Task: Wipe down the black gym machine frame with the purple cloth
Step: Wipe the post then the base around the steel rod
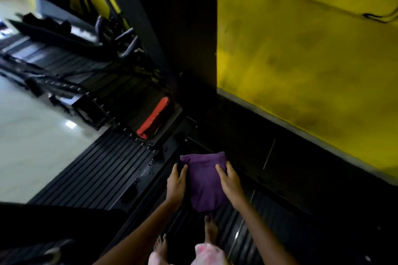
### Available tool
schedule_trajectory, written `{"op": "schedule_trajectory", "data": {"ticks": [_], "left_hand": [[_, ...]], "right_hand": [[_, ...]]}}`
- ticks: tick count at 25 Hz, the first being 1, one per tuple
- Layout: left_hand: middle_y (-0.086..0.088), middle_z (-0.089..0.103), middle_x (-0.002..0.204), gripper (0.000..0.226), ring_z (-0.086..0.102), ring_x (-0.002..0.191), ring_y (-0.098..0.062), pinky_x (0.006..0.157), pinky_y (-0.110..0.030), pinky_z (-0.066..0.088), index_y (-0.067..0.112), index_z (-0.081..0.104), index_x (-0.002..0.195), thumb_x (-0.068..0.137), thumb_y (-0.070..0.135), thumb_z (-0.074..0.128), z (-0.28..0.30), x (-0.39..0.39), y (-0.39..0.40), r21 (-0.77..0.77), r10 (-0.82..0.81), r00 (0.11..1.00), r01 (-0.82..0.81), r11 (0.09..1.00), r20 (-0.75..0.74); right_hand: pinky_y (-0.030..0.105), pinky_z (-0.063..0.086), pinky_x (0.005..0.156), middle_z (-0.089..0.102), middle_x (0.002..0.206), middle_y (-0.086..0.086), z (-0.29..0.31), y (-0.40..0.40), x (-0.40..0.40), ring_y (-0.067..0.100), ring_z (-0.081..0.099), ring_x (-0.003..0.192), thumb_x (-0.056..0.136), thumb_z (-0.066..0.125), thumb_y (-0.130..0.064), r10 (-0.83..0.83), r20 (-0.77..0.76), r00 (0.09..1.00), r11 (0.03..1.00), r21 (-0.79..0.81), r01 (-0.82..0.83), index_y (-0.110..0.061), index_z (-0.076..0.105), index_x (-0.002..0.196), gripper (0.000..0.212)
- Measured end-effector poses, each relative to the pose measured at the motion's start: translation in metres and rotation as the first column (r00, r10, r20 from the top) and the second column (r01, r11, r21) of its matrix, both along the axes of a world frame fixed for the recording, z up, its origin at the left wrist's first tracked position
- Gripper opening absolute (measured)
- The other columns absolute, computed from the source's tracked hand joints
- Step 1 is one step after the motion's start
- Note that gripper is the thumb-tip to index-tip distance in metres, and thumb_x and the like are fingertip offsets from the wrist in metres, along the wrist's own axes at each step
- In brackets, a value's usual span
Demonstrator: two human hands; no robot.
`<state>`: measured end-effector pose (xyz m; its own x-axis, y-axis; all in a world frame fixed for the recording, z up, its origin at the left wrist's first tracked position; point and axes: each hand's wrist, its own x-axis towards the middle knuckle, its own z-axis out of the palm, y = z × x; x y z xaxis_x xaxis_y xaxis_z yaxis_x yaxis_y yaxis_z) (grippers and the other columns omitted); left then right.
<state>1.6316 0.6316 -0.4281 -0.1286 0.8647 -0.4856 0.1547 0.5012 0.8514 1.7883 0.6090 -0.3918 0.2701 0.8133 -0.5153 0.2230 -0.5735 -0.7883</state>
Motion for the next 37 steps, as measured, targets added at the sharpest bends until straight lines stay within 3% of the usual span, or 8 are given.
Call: {"op": "schedule_trajectory", "data": {"ticks": [3,6,11,15,21,24,29,37], "left_hand": [[0.001,0.062,0.11,0.025,0.056,0.112,-0.02,0.092,-0.028,0.041,0.011,0.055,0.121,0.099,0.022,0.049,-0.004,0.006,-0.001,-0.022,0.159,0.986,-0.159,0.987,0.039],[-0.001,0.059,0.12,0.036,0.052,0.12,-0.023,0.101,-0.033,0.04,0.008,0.052,0.13,0.099,0.025,0.049,-0.015,-0.004,-0.008,-0.06,0.35,0.936,-0.349,0.935,0.016],[0.0,0.062,0.1,0.012,0.057,0.096,-0.017,0.072,-0.018,0.038,0.014,0.055,0.106,0.1,0.02,0.047,-0.007,-0.046,-0.064,-0.029,0.635,0.772,-0.635,0.772,-0.017],[-0.003,0.062,0.101,0.02,0.057,0.101,-0.023,0.082,-0.028,0.039,0.01,0.057,0.113,0.1,0.02,0.047,-0.012,-0.106,-0.144,-0.015,0.815,0.575,-0.818,0.576,-0.067],[-0.018,0.055,0.13,0.046,0.048,0.124,-0.033,0.104,-0.04,0.036,0.002,0.045,0.137,0.1,0.029,0.045,-0.018,-0.177,-0.289,-0.08,0.897,0.416,-0.909,0.408,-0.149],[-0.021,0.041,0.145,0.055,0.037,0.135,-0.035,0.111,-0.039,0.028,0.001,0.034,0.146,0.101,0.032,0.044,-0.016,-0.226,-0.365,-0.088,0.907,0.38,-0.925,0.37,-0.182],[-0.014,0.053,0.135,0.049,0.049,0.124,-0.031,0.106,-0.045,0.038,0.008,0.045,0.139,0.099,0.036,0.045,-0.023,-0.294,-0.468,-0.063,0.911,0.371,-0.928,0.366,-0.177],[-0.017,0.054,0.134,0.046,0.05,0.124,-0.029,0.107,-0.044,0.038,0.002,0.048,0.135,0.099,0.03,0.049,-0.035,-0.373,-0.493,-0.083,0.9,0.415,-0.909,0.408,-0.131]], "right_hand": [[0.036,0.029,0.113,0.033,0.151,0.009,-0.009,0.032,0.007,0.024,0.035,0.137,0.097,0.045,-0.039,0.176,0.032,0.984,0.981,-0.082,-0.173,-0.011,0.027,0.148,0.061],[0.031,0.026,0.112,0.033,0.151,0.011,-0.014,0.055,-0.01,0.024,0.032,0.139,0.098,0.048,-0.033,0.324,0.028,0.946,0.944,-0.073,-0.321,-0.007,0.028,0.147,0.059],[0.04,0.041,0.105,0.056,0.131,0.013,-0.027,0.056,-0.073,0.028,0.05,0.124,0.089,0.058,-0.041,0.616,-0.05,0.786,0.783,-0.073,-0.618,-0.002,0.052,0.13,0.056],[0.022,0.048,0.07,0.065,0.097,0.003,-0.02,0.013,-0.153,0.015,0.061,0.087,0.087,0.059,-0.008,0.803,-0.193,0.563,0.551,-0.116,-0.826,-0.015,0.059,0.099,0.014],[0.029,0.048,0.07,0.062,0.093,0.004,-0.036,-0.105,-0.257,0.018,0.058,0.083,0.077,0.063,-0.002,0.934,-0.174,0.313,0.287,-0.158,-0.945,-0.023,0.052,0.098,0.031],[0.028,0.046,0.07,0.061,0.093,0.006,-0.038,-0.181,-0.309,0.02,0.056,0.085,0.078,0.064,0.0,0.927,-0.175,0.331,0.312,-0.127,-0.942,-0.019,0.053,0.098,0.03],[0.036,0.048,0.08,0.061,0.098,0.012,-0.037,-0.281,-0.37,0.023,0.057,0.089,0.08,0.063,0.004,0.905,-0.231,0.357,0.331,-0.147,-0.932,-0.021,0.054,0.088,0.028],[0.028,0.048,0.073,0.061,0.091,0.003,-0.048,-0.312,-0.442,0.018,0.057,0.084,0.083,0.061,0.004,0.862,-0.194,0.468,0.445,-0.152,-0.883,-0.014,0.053,0.102,0.028]]}}
